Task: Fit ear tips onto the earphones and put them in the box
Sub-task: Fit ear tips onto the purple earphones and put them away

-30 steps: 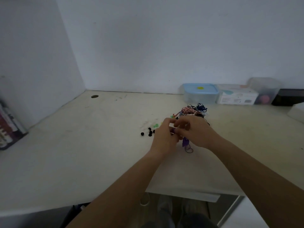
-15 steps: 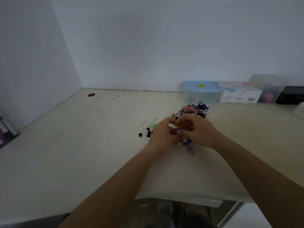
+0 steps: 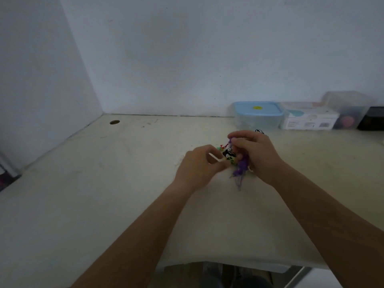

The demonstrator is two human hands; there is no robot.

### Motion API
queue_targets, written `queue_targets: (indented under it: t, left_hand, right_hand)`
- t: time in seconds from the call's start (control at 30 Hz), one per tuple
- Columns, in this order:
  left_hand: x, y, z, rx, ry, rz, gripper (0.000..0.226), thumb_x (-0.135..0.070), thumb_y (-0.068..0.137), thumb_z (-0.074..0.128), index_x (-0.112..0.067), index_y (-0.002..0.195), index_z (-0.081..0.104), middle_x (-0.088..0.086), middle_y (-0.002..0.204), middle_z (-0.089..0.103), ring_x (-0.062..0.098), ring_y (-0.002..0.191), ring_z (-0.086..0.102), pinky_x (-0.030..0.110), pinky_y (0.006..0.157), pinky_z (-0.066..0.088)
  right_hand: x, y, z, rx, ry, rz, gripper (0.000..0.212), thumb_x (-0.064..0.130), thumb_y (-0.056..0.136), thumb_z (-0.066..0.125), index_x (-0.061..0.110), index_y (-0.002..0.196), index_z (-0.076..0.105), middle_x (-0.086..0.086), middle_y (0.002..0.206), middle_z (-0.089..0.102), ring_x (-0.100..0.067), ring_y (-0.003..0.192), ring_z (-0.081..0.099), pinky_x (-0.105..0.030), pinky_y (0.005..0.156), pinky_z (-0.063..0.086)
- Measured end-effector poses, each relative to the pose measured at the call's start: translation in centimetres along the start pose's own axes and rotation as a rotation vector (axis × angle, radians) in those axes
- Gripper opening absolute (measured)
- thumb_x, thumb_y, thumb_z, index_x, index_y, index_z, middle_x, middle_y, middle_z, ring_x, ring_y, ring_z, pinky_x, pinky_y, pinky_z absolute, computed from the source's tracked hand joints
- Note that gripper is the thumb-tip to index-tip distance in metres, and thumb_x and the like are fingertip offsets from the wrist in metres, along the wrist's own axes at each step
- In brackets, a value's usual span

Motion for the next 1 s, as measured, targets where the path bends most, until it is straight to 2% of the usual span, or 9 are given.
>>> queue_targets:
  t: [0.1,0.17,0.23,0.33,0.47,0.7,0.8,0.93,1.0]
  left_hand:
    - [0.6,1.8,-2.1,-0.134,0.048,0.008,0.008,-0.038,0.089,0.066,-0.03,0.089,0.069,-0.01,0.081,0.073,0.006,0.066,0.064,0.026,0.059,0.053]
    - [1.7,3.5,-3.4,-0.191,0.126,-0.011,0.009,-0.026,0.094,0.062,-0.03,0.093,0.07,-0.012,0.092,0.072,0.003,0.079,0.063,0.021,0.071,0.049]
    - [2.9,5.3,-4.2,-0.151,0.256,-0.057,0.016,-0.022,0.095,0.06,-0.032,0.1,0.071,-0.012,0.105,0.07,0.004,0.092,0.062,0.023,0.083,0.047]
    - [3.9,7.4,-4.1,-0.039,0.478,-0.131,0.015,-0.031,0.095,0.061,-0.037,0.106,0.07,-0.014,0.11,0.07,0.009,0.099,0.062,0.035,0.096,0.045]
    - [4.1,8.2,-3.2,0.004,0.657,-0.112,0.016,-0.041,0.093,0.062,-0.039,0.107,0.07,-0.018,0.11,0.069,0.009,0.104,0.061,0.037,0.092,0.029]
    - [4.3,8.6,-2.8,0.002,0.684,-0.072,0.006,-0.036,0.09,0.064,-0.037,0.092,0.07,-0.019,0.095,0.068,0.008,0.092,0.059,0.035,0.084,0.025]
    - [4.0,8.3,-3.0,-0.053,0.546,-0.048,0.005,-0.032,0.091,0.063,-0.034,0.088,0.066,-0.018,0.088,0.063,0.007,0.09,0.061,0.031,0.088,0.039]
    - [2.3,6.0,-4.3,-0.247,-0.062,-0.035,0.005,-0.019,0.082,0.074,-0.021,0.084,0.07,-0.007,0.076,0.072,0.007,0.073,0.069,0.019,0.066,0.055]
    - [1.4,4.5,-4.3,-0.187,-0.325,-0.078,0.014,-0.015,0.082,0.075,-0.018,0.095,0.07,0.001,0.08,0.075,0.011,0.072,0.07,0.02,0.064,0.055]
  right_hand:
    - [0.0,1.2,0.7,-0.001,0.068,0.024,0.014,0.001,0.094,0.059,0.006,0.093,0.073,-0.005,0.061,0.061,-0.011,0.043,0.042,-0.02,0.038,0.037]
    - [0.0,2.2,1.1,0.017,0.094,0.032,0.014,0.003,0.096,0.058,0.004,0.095,0.072,-0.006,0.063,0.063,-0.011,0.042,0.04,-0.02,0.037,0.035]
    - [0.0,3.1,1.6,0.03,0.11,0.046,0.016,0.004,0.097,0.056,0.001,0.097,0.071,-0.008,0.066,0.066,-0.01,0.042,0.04,-0.02,0.037,0.035]
    - [-0.7,4.2,2.3,0.043,0.106,0.068,0.016,0.006,0.098,0.055,0.0,0.1,0.07,-0.01,0.07,0.068,-0.011,0.042,0.041,-0.021,0.039,0.036]
    - [-1.9,5.0,2.3,0.026,-0.039,0.032,0.013,0.009,0.097,0.058,0.004,0.1,0.07,-0.009,0.075,0.073,-0.015,0.043,0.043,-0.025,0.041,0.041]
    - [-2.7,5.0,2.4,0.074,-0.108,-0.017,0.013,0.01,0.098,0.058,0.002,0.102,0.067,-0.01,0.082,0.075,-0.017,0.045,0.048,-0.029,0.044,0.047]
    - [-2.2,4.4,2.2,0.089,-0.124,-0.052,0.013,0.009,0.099,0.056,0.003,0.105,0.066,-0.008,0.083,0.076,-0.017,0.05,0.052,-0.03,0.049,0.052]
    - [-1.3,3.2,2.2,0.115,-0.104,-0.112,0.011,0.009,0.096,0.061,0.007,0.102,0.07,-0.005,0.082,0.073,-0.018,0.053,0.055,-0.028,0.053,0.053]
    - [-1.3,2.7,2.3,0.111,-0.071,-0.113,0.011,0.01,0.095,0.063,0.008,0.102,0.071,-0.005,0.081,0.071,-0.018,0.054,0.056,-0.029,0.055,0.053]
Point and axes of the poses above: each hand's wrist, its own y-axis towards the middle knuckle, its own z-axis out of the palm, x = y × z, the point moved 3 cm from there along y, towards the middle knuckle
